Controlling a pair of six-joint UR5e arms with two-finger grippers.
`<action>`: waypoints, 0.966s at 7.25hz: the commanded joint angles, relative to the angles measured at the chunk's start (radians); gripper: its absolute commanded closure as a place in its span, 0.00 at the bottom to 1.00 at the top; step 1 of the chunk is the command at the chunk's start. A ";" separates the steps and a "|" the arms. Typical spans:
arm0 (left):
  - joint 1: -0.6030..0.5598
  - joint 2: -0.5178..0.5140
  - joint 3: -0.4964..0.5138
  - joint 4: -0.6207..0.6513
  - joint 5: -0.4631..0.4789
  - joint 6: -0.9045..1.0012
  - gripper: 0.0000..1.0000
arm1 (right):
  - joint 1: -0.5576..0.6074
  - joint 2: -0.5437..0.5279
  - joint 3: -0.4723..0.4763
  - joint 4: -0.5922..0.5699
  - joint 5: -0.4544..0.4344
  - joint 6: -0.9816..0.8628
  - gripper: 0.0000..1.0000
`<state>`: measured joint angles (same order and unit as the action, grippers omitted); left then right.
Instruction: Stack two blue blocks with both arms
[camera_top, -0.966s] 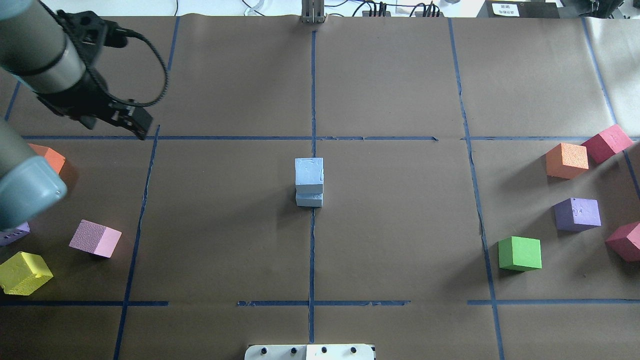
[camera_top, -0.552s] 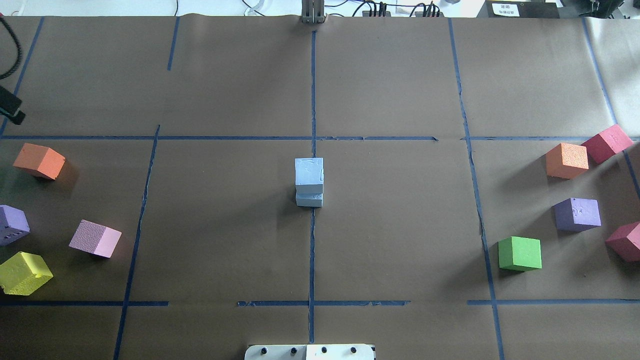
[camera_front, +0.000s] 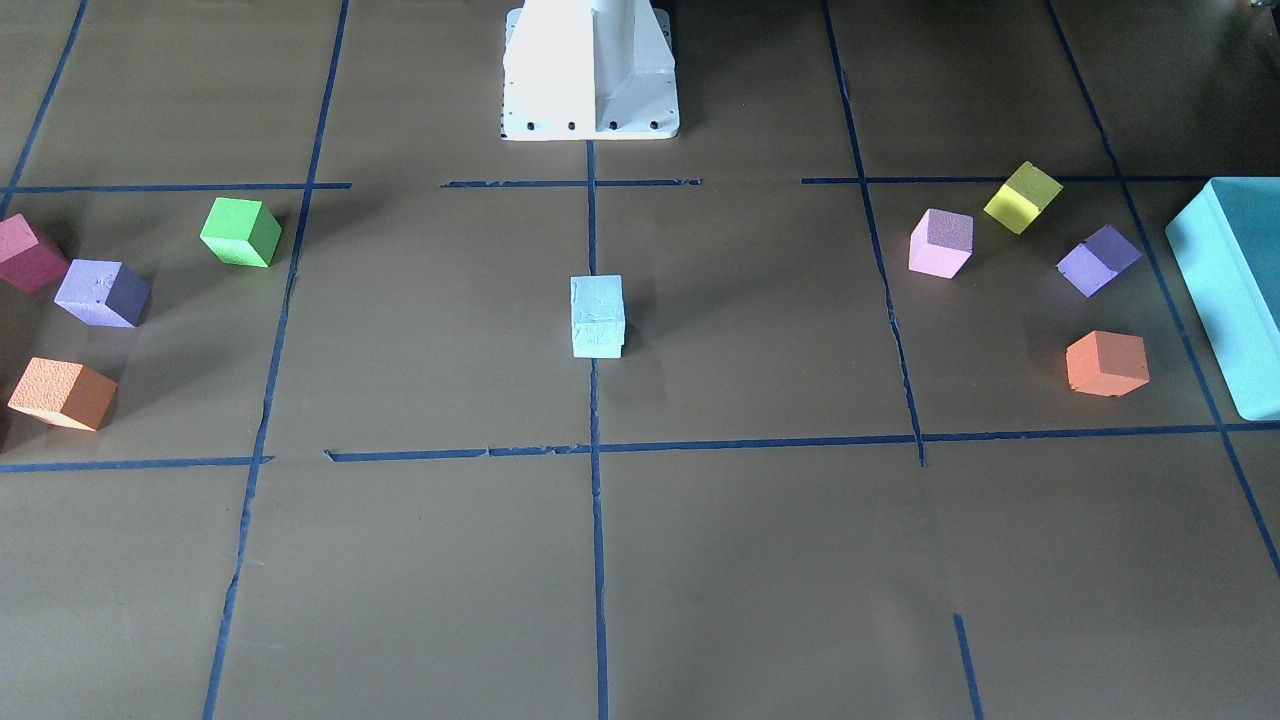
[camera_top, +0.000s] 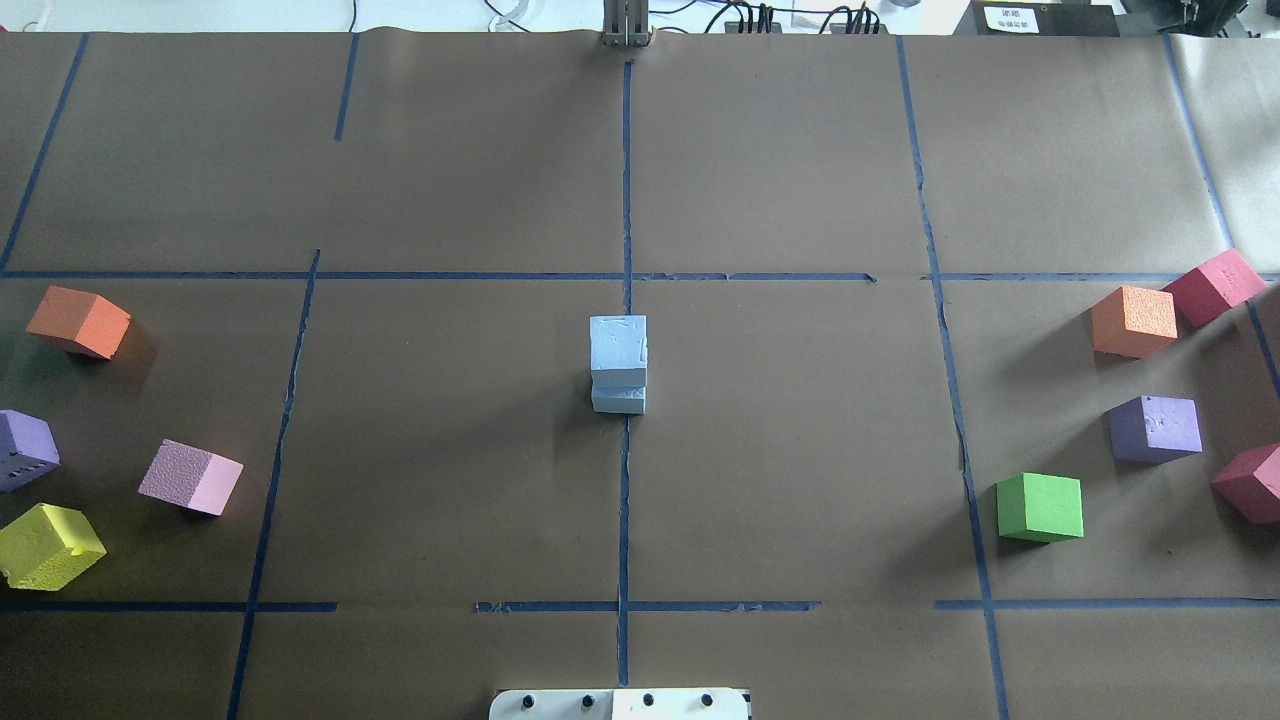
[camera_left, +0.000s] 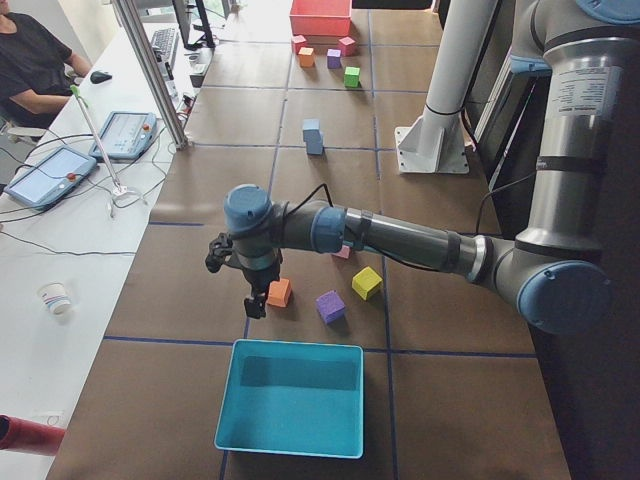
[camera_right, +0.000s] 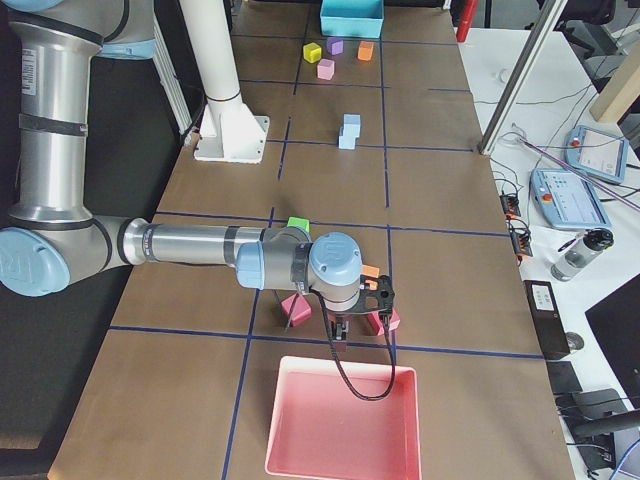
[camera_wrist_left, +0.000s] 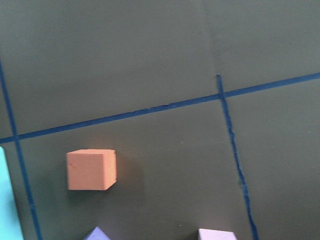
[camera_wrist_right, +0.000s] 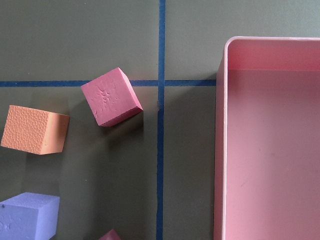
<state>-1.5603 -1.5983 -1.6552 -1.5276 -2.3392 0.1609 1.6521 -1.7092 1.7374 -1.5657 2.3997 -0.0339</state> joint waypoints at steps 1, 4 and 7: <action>-0.032 0.056 0.100 -0.121 -0.005 0.012 0.00 | 0.000 0.000 0.002 0.000 0.001 0.002 0.00; -0.032 0.064 0.095 -0.109 0.000 -0.106 0.00 | -0.002 0.000 0.001 0.000 -0.001 0.000 0.00; -0.032 0.078 0.092 -0.108 -0.002 -0.106 0.00 | -0.002 0.000 0.001 0.000 -0.001 0.000 0.00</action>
<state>-1.5929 -1.5242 -1.5610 -1.6359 -2.3419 0.0566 1.6506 -1.7089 1.7382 -1.5662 2.3992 -0.0337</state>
